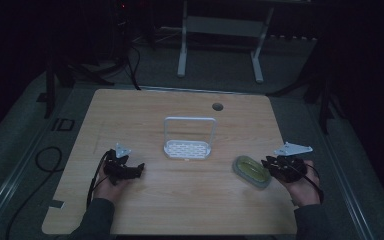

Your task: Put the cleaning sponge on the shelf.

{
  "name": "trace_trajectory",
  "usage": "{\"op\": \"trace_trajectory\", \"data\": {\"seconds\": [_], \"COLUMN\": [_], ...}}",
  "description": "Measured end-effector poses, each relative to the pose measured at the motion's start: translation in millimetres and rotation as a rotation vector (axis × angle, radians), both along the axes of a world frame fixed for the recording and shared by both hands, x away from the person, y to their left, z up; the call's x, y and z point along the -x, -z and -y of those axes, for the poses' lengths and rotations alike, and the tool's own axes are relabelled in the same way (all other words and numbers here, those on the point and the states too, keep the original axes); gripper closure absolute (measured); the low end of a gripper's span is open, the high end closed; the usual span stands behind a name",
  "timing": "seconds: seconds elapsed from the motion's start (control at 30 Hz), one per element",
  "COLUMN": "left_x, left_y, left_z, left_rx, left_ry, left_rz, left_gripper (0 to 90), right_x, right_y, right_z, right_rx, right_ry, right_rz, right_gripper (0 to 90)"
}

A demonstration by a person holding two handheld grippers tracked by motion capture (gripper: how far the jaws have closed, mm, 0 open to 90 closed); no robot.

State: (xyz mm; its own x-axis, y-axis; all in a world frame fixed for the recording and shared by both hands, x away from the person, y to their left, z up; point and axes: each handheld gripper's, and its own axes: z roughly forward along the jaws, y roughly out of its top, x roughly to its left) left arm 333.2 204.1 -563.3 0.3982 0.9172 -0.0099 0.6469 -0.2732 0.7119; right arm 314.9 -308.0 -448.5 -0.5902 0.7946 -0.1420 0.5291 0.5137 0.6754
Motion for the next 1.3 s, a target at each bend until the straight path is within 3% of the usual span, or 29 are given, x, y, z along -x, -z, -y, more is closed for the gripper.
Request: {"op": "trace_trajectory", "data": {"seconds": [0.53, 1.3], "left_x": [0.0, 0.0], "left_y": [0.0, -0.1], "left_z": [0.0, -0.1], "left_rx": [0.000, -0.001], "left_ry": [0.000, 0.001], "left_rz": [0.000, -0.001], "left_gripper": [14.4, 14.4], "right_x": [-15.0, -29.2], "right_y": [-9.2, -12.4], "right_z": [-7.1, -13.0], "right_rx": [0.090, 0.173], "right_ry": [-0.046, -0.093], "right_rz": [-0.047, -0.116], "right_gripper": [68.5, 65.4]}}
